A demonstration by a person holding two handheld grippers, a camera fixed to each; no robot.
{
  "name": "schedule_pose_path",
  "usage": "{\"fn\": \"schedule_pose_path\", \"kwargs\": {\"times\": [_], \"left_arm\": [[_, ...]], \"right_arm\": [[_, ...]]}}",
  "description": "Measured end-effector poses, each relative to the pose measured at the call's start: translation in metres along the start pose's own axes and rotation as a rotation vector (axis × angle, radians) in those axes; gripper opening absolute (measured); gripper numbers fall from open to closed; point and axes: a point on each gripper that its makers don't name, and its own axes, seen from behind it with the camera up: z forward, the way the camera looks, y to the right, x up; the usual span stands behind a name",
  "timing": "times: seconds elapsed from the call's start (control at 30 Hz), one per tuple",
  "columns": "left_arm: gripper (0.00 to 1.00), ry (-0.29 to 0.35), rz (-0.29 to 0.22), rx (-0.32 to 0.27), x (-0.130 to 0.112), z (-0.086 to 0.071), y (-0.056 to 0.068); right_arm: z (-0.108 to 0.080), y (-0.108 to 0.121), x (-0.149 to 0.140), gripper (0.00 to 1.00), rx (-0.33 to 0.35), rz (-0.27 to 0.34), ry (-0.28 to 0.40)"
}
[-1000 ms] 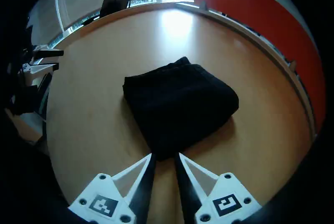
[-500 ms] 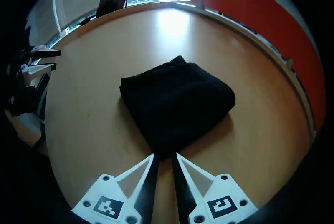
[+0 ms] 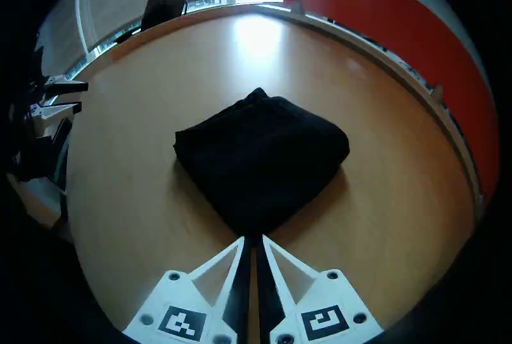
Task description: Fold towel
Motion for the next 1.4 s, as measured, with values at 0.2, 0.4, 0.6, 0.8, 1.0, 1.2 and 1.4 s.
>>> {"fn": "schedule_pose_path", "kwargs": {"times": [0.2, 0.4, 0.6, 0.8, 1.0, 1.2, 1.4], "left_arm": [[0.94, 0.001, 0.002, -0.008, 0.001, 0.001, 0.002], [0.94, 0.010, 0.001, -0.013, 0.006, 0.003, 0.003], [0.94, 0.026, 0.006, -0.023, 0.016, 0.005, 0.005], [0.94, 0.039, 0.017, -0.035, 0.026, 0.007, 0.009], [0.94, 0.055, 0.021, -0.042, 0.036, 0.008, 0.012], [0.94, 0.069, 0.028, -0.048, 0.045, 0.009, 0.016], [0.94, 0.078, 0.032, -0.056, 0.051, 0.010, 0.020]], "right_arm": [[-0.009, 0.004, 0.018, 0.04, -0.011, -0.008, 0.040], [-0.027, 0.015, 0.058, 0.04, -0.023, -0.030, 0.103], [-0.047, 0.028, 0.102, 0.04, -0.032, -0.063, 0.162], [-0.069, 0.034, 0.140, 0.04, -0.026, -0.100, 0.208], [-0.095, 0.040, 0.174, 0.04, -0.026, -0.124, 0.262], [-0.115, 0.054, 0.188, 0.04, -0.050, -0.130, 0.281], [-0.132, 0.073, 0.187, 0.04, -0.088, -0.131, 0.281]]}}
